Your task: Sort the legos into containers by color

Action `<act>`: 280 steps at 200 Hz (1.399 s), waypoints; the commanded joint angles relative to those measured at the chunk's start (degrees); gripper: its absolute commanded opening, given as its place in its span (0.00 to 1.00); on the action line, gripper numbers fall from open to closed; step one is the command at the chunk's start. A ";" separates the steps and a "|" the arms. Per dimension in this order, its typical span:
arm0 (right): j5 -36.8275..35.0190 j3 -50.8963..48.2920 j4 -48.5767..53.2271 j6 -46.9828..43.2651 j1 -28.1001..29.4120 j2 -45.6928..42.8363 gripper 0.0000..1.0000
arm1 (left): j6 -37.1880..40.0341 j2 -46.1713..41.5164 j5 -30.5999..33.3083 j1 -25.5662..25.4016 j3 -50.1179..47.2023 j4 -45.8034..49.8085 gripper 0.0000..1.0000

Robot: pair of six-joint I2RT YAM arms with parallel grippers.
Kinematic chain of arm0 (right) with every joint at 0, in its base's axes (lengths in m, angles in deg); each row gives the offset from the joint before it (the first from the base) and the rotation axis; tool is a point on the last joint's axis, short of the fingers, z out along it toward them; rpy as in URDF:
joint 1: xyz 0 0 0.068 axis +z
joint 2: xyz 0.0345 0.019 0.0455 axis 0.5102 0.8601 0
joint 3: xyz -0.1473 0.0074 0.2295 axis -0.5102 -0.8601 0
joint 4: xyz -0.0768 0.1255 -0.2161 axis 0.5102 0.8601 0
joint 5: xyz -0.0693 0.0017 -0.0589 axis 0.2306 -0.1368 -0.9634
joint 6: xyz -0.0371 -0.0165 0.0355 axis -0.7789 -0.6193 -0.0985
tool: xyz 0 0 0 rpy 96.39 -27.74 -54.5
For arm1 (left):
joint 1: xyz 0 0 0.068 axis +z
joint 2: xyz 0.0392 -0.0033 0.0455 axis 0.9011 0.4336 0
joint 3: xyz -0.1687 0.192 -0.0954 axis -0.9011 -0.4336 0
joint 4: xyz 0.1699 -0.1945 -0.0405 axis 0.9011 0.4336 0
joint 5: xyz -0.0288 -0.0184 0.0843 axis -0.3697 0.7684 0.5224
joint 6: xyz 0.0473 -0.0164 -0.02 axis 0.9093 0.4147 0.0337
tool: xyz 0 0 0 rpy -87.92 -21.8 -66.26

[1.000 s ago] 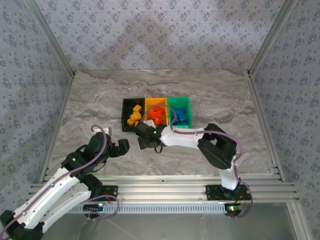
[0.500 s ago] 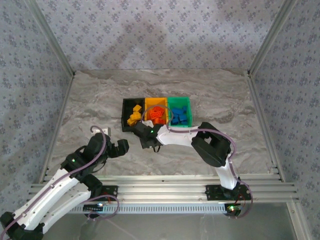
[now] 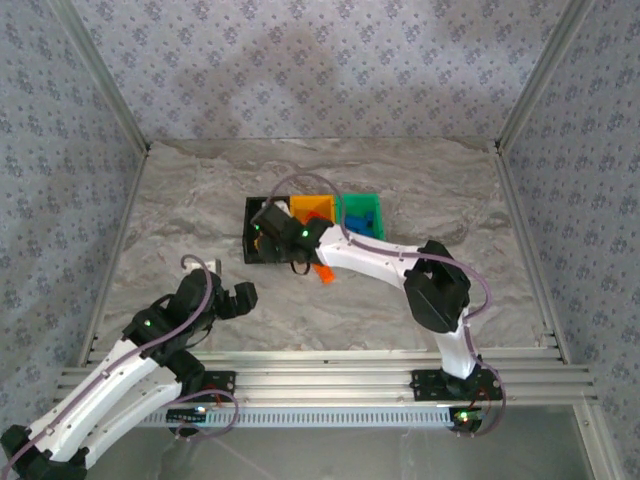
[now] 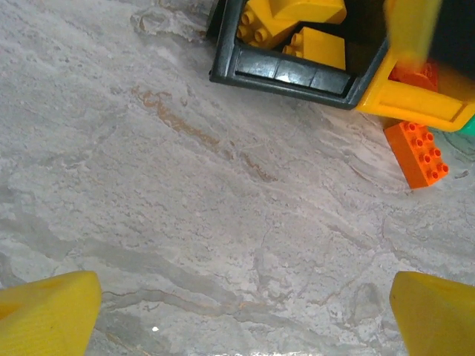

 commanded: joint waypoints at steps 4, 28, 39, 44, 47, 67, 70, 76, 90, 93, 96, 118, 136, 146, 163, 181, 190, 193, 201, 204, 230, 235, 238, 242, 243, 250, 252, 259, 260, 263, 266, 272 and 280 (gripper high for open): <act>2.27 6.78 1.20 -1.84 -3.06 6.52 0.40 | -1.37 -0.26 -1.25 0.42 -0.16 -0.57 1.00; 3.28 13.63 0.06 -3.07 -5.21 11.05 0.41 | -2.07 -0.57 -1.49 0.44 -0.17 -0.10 1.00; 4.18 16.65 -0.61 -3.73 -5.98 12.97 0.42 | -2.49 -1.00 -1.70 0.38 -0.56 -0.28 1.00; 4.81 17.87 -0.68 -3.82 -6.17 13.78 0.42 | -2.64 -1.25 -1.84 0.42 -0.75 -0.44 1.00; 5.08 18.75 -0.63 -3.89 -6.37 14.25 0.43 | -2.76 -1.37 -2.02 0.44 -0.84 -0.53 1.00; 5.90 23.48 1.20 -4.17 -6.80 16.92 0.54 | -3.23 -2.06 -2.67 0.40 -1.30 -0.97 1.00; 5.95 23.88 1.35 -4.18 -6.75 17.09 0.58 | -3.21 -2.10 -2.71 0.36 -1.30 -0.91 1.00; 6.03 24.41 1.56 -4.32 -6.81 17.27 0.66 | -3.25 -2.11 -2.84 0.40 -1.30 -0.94 1.00; 5.96 24.55 1.85 -4.45 -6.95 16.52 0.75 | -3.16 -2.19 -2.82 0.38 -0.92 -0.56 1.00; 5.86 24.40 1.81 -4.57 -6.98 16.27 0.75 | -3.07 -2.12 -2.93 0.40 -0.81 -0.49 1.00; 5.63 23.97 1.66 -4.72 -6.95 15.58 0.76 | -3.03 -2.10 -2.96 0.39 -0.67 -0.46 1.00; 3.89 18.42 -0.34 -5.40 -6.74 10.30 0.77 | -2.52 -2.11 -2.75 0.42 0.43 0.14 1.00; 3.63 8.30 -3.58 -5.14 -6.15 2.70 0.78 | -2.23 -2.15 -2.20 0.39 1.19 0.51 1.00; 3.10 2.07 -5.24 -4.67 -5.45 -1.61 0.78 | -2.07 -2.11 -1.91 0.40 1.50 0.50 1.00; 2.15 -8.41 -6.25 -3.67 -4.34 -8.54 0.78 | -2.03 -2.11 -1.51 0.50 1.59 0.15 1.00; 0.80 -18.71 -6.76 -1.77 -3.23 -14.85 0.79 | -2.05 -1.72 -1.39 0.51 1.51 -0.63 1.00; 0.42 -22.89 -6.77 -0.51 -2.85 -17.31 0.79 | -2.14 -1.34 -1.36 0.46 1.39 -0.97 1.00; 0.32 -23.92 -6.77 -0.22 -2.79 -17.83 0.79 | -2.07 -1.21 -1.37 0.48 1.34 -1.17 1.00; -0.30 -27.72 -6.71 0.96 -2.46 -19.86 0.79 | -2.11 -0.83 -1.33 0.51 1.29 -1.49 1.00; -0.45 -28.22 -6.68 1.16 -2.43 -20.20 0.79 | -2.08 -0.65 -1.37 0.51 1.25 -1.58 1.00; -2.31 -36.23 -6.81 2.71 -1.93 -22.41 0.80 | -2.28 0.82 -1.27 0.53 1.22 -2.10 1.00; -2.16 -36.78 -6.92 2.69 -2.04 -22.13 0.80 | -2.37 1.03 -1.20 0.49 1.16 -2.04 1.00; -2.12 -37.02 -7.01 2.62 -2.02 -21.85 0.80 | -2.41 1.12 -1.16 0.57 1.09 -2.03 1.00; -2.24 -37.16 -6.99 2.56 -1.94 -21.37 0.80 | -2.50 1.22 -1.29 0.55 0.98 -2.03 1.00; -2.27 -37.22 -6.96 2.49 -1.96 -21.25 0.80 | -2.55 1.27 -1.29 0.54 0.98 -2.03 1.00; -2.37 -37.18 -6.89 2.42 -2.01 -20.11 0.80 | -2.59 1.32 -1.26 0.62 0.79 -1.97 1.00; -2.38 -37.07 -6.93 2.18 -1.98 -19.74 0.79 | -2.64 1.39 -1.29 0.49 0.69 -2.02 1.00; -2.50 -36.78 -7.03 1.42 -2.19 -18.36 0.79 | -2.79 1.41 -1.37 0.55 0.48 -2.02 1.00; -2.57 -36.67 -7.03 1.35 -2.22 -18.17 0.79 | -2.78 1.45 -1.38 0.58 0.47 -2.82 1.00; -2.66 -36.47 -6.77 1.30 -2.17 -17.63 0.79 | -2.77 1.49 -1.34 0.55 0.44 -3.55 1.00; -2.79 -36.17 -6.69 1.24 -2.26 -17.04 0.79 | -2.87 1.50 -1.34 0.54 0.27 -3.70 1.00; -2.81 -35.86 -6.89 0.97 -2.68 -16.14 0.78 | -2.94 1.59 -1.37 0.61 0.19 -3.74 1.00; -3.01 -35.28 -7.28 0.22 -3.11 -14.76 0.78 | -3.03 1.63 -1.34 0.60 0.04 -3.79 1.00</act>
